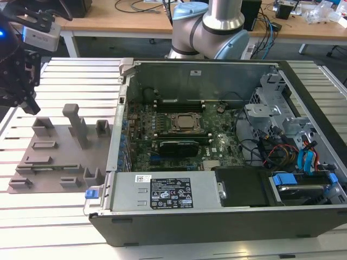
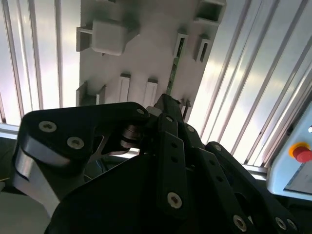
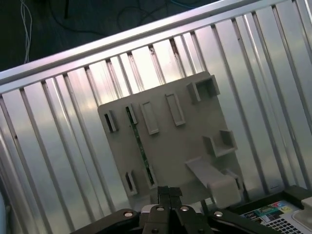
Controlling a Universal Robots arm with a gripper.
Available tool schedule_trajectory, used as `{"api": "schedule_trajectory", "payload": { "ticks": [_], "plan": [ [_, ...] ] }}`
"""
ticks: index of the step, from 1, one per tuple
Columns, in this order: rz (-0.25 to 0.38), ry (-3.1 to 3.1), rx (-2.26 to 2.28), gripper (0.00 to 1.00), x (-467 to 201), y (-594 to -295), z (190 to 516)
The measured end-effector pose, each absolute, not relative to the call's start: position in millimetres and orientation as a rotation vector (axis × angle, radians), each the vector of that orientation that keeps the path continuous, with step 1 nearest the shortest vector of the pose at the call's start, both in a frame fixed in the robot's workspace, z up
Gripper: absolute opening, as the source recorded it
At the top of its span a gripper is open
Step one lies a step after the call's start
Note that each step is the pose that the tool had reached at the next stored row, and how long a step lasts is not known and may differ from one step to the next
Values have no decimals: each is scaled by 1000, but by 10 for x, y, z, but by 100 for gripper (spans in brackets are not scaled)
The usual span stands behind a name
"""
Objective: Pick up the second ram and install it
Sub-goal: 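Pick up the second ram and move it above second insertion slot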
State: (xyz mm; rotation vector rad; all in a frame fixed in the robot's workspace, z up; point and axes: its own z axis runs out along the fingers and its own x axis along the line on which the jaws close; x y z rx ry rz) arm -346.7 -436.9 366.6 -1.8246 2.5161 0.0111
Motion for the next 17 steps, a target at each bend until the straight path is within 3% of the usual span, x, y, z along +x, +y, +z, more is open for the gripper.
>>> {"api": "schedule_trajectory", "payload": {
  "ticks": [17],
  "plan": [
    [-2, 2332, -2070, 10, -3469, -4369, 3666]
  ]
}}
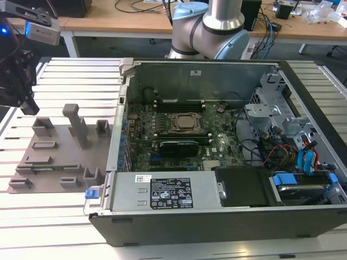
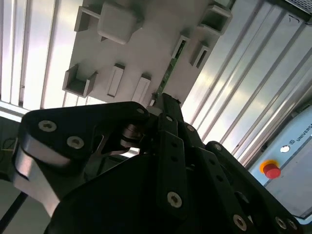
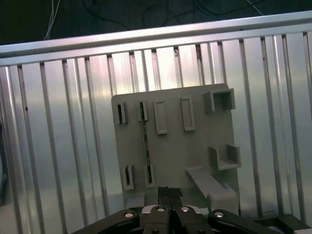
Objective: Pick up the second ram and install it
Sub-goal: 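Pick up the second ram and move it above second insertion slot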
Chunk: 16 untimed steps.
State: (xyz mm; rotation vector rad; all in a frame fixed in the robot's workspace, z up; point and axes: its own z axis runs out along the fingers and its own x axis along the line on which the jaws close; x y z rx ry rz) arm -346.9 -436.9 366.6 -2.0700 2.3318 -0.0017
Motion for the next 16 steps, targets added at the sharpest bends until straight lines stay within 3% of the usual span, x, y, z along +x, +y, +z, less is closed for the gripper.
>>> {"api": "schedule_trajectory", "payload": {
  "ticks": [3, 4, 16],
  "plan": [
    [-2, 2332, -2070, 16, -3469, -4369, 3666],
    [-2, 2332, -2070, 24, -3469, -4369, 3666],
    [-2, 2332, -2070, 24, -3483, -4404, 3521]
  ]
}}
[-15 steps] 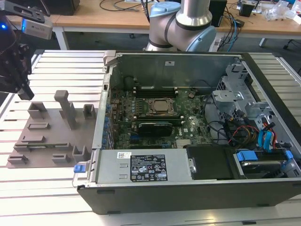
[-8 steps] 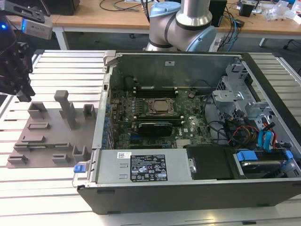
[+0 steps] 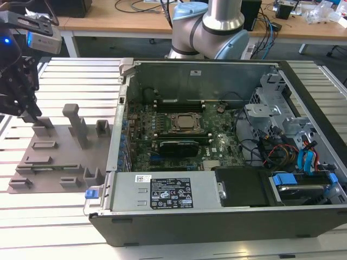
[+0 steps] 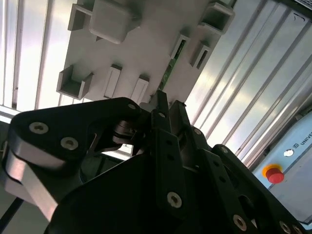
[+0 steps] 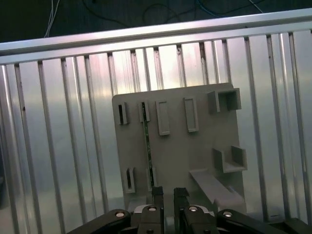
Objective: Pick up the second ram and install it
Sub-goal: 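Pick up the second ram and move it above second insertion slot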
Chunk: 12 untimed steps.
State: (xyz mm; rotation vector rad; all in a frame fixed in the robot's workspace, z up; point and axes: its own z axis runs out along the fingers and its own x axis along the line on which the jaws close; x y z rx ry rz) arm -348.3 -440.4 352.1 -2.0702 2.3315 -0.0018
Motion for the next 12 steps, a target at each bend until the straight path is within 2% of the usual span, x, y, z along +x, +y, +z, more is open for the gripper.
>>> {"api": "schedule_trajectory", "payload": {
  "ticks": [12],
  "plan": [
    [-2, 2332, -2070, 24, -3495, -4404, 3347]
  ]
}}
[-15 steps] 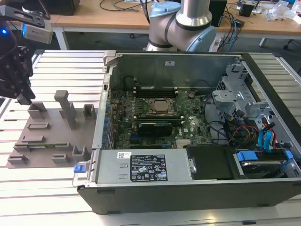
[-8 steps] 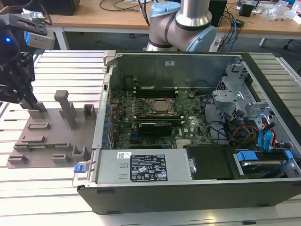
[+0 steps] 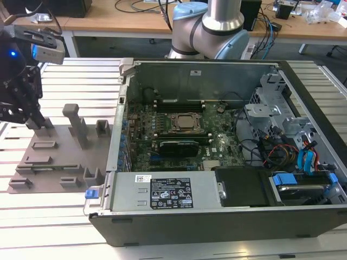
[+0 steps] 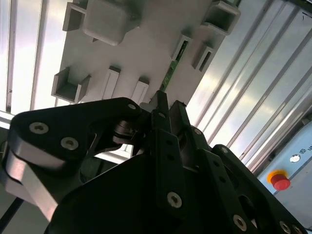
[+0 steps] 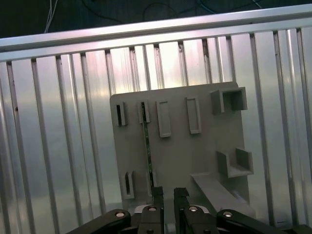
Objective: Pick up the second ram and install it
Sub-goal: 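Pick up the second ram and move it above second insertion slot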
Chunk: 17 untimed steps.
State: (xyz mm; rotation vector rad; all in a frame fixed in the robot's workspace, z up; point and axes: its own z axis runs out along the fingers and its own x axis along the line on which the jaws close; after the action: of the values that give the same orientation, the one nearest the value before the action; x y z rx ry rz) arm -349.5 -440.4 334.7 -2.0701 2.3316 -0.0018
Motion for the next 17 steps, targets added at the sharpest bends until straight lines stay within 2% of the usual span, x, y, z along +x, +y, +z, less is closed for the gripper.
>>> {"api": "schedule_trajectory", "payload": {
  "ticks": [17],
  "plan": [
    [-2, 2332, -2070, 24, -3497, -4404, 3197]
  ]
}}
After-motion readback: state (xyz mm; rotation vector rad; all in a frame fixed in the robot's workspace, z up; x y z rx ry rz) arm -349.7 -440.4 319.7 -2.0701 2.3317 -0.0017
